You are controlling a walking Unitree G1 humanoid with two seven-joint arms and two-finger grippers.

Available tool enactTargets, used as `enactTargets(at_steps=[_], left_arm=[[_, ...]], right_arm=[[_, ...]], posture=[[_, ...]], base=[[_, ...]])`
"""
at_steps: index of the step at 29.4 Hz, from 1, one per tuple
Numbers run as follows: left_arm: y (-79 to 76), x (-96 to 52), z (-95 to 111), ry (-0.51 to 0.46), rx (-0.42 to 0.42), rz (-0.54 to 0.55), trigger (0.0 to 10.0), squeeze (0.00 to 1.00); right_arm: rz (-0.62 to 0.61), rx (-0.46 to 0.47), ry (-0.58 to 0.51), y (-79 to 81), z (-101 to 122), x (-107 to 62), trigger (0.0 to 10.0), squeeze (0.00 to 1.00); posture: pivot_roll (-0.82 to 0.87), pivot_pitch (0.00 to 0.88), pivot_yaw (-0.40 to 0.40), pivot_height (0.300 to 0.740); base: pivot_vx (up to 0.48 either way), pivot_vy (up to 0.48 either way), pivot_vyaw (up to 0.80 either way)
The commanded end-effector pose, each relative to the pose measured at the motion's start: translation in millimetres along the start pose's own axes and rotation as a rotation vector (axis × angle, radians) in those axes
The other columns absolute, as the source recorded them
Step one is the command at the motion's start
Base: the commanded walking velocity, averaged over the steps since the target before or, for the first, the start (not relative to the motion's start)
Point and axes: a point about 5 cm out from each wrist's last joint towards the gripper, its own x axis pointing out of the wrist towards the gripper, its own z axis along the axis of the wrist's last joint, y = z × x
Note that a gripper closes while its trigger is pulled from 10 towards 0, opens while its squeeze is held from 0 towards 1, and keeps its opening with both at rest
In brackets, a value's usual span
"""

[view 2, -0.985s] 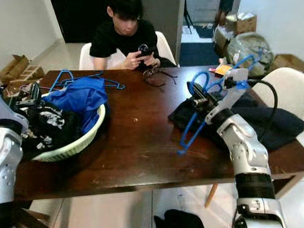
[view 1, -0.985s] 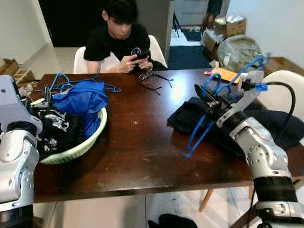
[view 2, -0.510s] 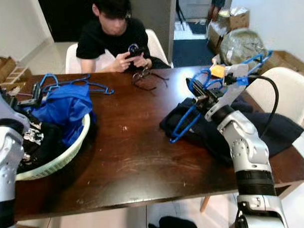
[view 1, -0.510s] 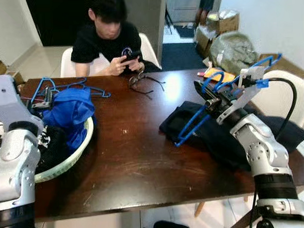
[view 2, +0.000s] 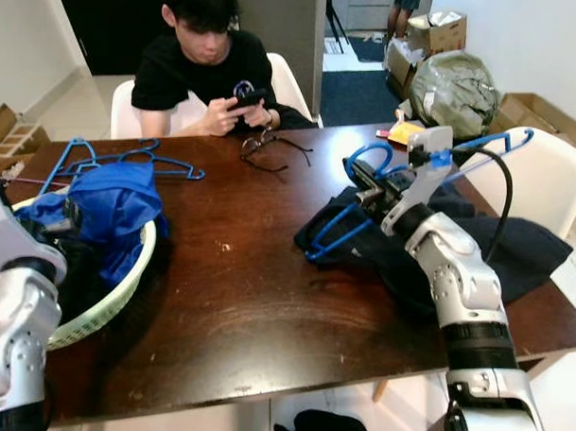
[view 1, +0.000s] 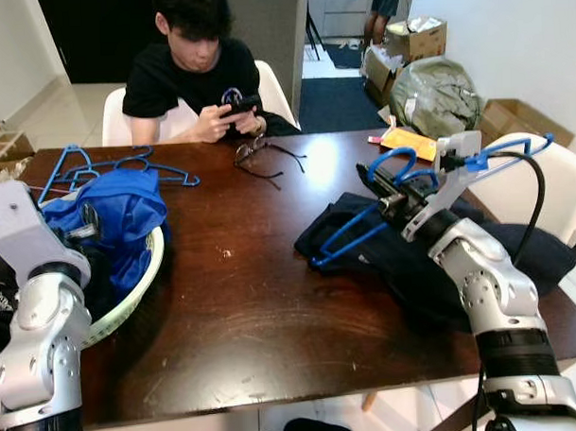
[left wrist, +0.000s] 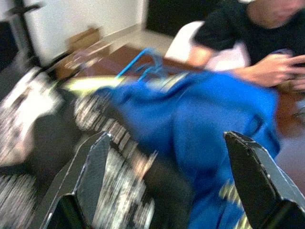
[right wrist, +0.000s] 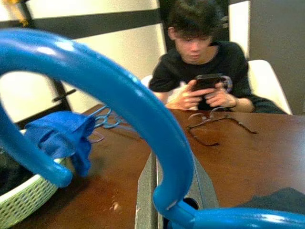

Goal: Hang hanger

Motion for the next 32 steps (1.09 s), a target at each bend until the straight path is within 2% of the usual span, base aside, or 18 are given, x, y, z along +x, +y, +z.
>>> enactTargets(at_steps=[1, 5, 8, 10, 15, 16, 17, 18, 19, 21, 22, 24, 25, 26, 27, 29, 31, 32], left_arm=[[-6.1, -8.1, -2.0, 0.014, 0.023, 0.013, 10.0, 0.0], [-9.1, -21.5, -3.6, 0.035, 0.05, 0.055, 10.0, 0.0], [-5.8, -34.2, -5.2, 0.063, 0.095, 0.108, 10.0, 0.0], [-5.8, -34.2, -5.2, 0.063, 0.095, 0.108, 10.0, 0.0], [3.7, -37.0, -2.4, 0.06, 0.128, 0.15, 10.0, 0.0], [11.8, -32.5, 8.6, 0.011, 0.158, 0.172, 10.0, 0.0], [11.8, -32.5, 8.6, 0.011, 0.158, 0.172, 10.0, 0.0], [18.1, -28.7, 21.1, -0.048, 0.178, 0.19, 10.0, 0.0], [18.1, -28.7, 21.1, -0.048, 0.178, 0.19, 10.0, 0.0], [23.8, -24.0, 38.1, -0.129, 0.18, 0.199, 10.0, 0.0], [23.8, -24.0, 38.1, -0.129, 0.18, 0.199, 10.0, 0.0], [17.7, -20.2, 40.9, -0.13, 0.118, 0.139, 10.0, 0.0], [17.7, -20.2, 40.9, -0.13, 0.118, 0.139, 10.0, 0.0], [8.0, -18.0, 42.0, -0.135, 0.053, 0.05, 10.0, 0.0], [8.0, -18.0, 42.0, -0.135, 0.053, 0.05, 10.0, 0.0], [-12.1, -15.9, 43.7, -0.149, -0.033, -0.154, 10.0, 0.0], [-12.1, -15.9, 43.7, -0.149, -0.033, -0.154, 10.0, 0.0], [-16.1, -15.7, 44.3, -0.158, -0.05, -0.206, 10.0, 0.0]], right_arm=[[0.0, -0.007, 0.012, 0.0, -2.1, -2.0, 10.0, 0.0], [0.003, -0.008, 0.017, 0.4, -2.3, -2.0, 10.0, 0.0], [0.028, -0.021, 0.033, 3.4, -5.2, -2.4, 10.0, 0.0], [0.028, -0.021, 0.033, 3.4, -5.2, -2.4, 10.0, 0.0], [0.059, -0.031, 0.041, 8.8, -7.7, -0.2, 10.0, 0.0], [0.074, -0.03, 0.04, 11.6, -8.3, 1.2, 10.0, 0.0], [0.074, -0.03, 0.04, 11.6, -8.3, 1.2, 10.0, 0.0], [0.083, -0.03, 0.038, 13.3, -8.6, 2.3, 10.0, 0.0], [0.083, -0.03, 0.038, 13.3, -8.6, 2.3, 10.0, 0.0], [0.09, -0.029, 0.033, 15.3, -9.3, 3.2, 10.0, 0.0], [0.09, -0.029, 0.033, 15.3, -9.3, 3.2, 10.0, 0.0], [0.081, -0.032, 0.033, 15.0, -10.9, 2.6, 10.0, 0.0], [0.081, -0.032, 0.033, 15.0, -10.9, 2.6, 10.0, 0.0], [0.062, -0.036, 0.032, 12.6, -11.3, 1.9, 10.0, 0.0], [0.062, -0.036, 0.032, 12.6, -11.3, 1.9, 10.0, 0.0], [0.018, -0.048, 0.027, 5.9, -10.9, -0.2, 10.0, 0.0], [0.018, -0.048, 0.027, 5.9, -10.9, -0.2, 10.0, 0.0], [0.005, -0.054, 0.026, 3.6, -10.7, -1.3, 10.0, 0.0]], posture=[[0.11, 0.018, -0.022, 0.735], [0.12, 0.025, -0.018, 0.735], [0.13, 0.032, -0.022, 0.735], [0.13, 0.032, -0.022, 0.735], [0.14, 0.034, -0.024, 0.735], [0.14, 0.033, -0.024, 0.735], [0.14, 0.033, -0.024, 0.735], [0.15, 0.032, -0.024, 0.735], [0.15, 0.032, -0.024, 0.735], [0.14, 0.034, -0.025, 0.735], [0.14, 0.034, -0.025, 0.735], [0.14, 0.033, -0.028, 0.735], [0.14, 0.033, -0.028, 0.735], [0.14, 0.033, -0.028, 0.735], [0.14, 0.033, -0.028, 0.735], [0.14, 0.031, -0.029, 0.735], [0.14, 0.031, -0.029, 0.735], [0.14, 0.031, -0.029, 0.735]], base=[[0.0, 0.0, 0.0], [0.0, 0.0, 0.0], [0.0, 0.0, 0.0], [0.0, 0.0, 0.0], [0.0, 0.0, 0.8], [0.0, 0.0, 0.8], [0.0, 0.0, 0.8], [0.0, 0.0, 0.8], [0.0, 0.0, 0.8], [0.0, 0.0, 0.8], [0.0, 0.0, 0.8], [0.0, 0.0, 0.8], [0.0, 0.0, 0.8], [0.0, 0.0, 0.8], [0.0, 0.0, 0.8], [0.0, 0.0, 0.8], [0.0, 0.0, 0.8], [0.0, 0.0, 0.8]])
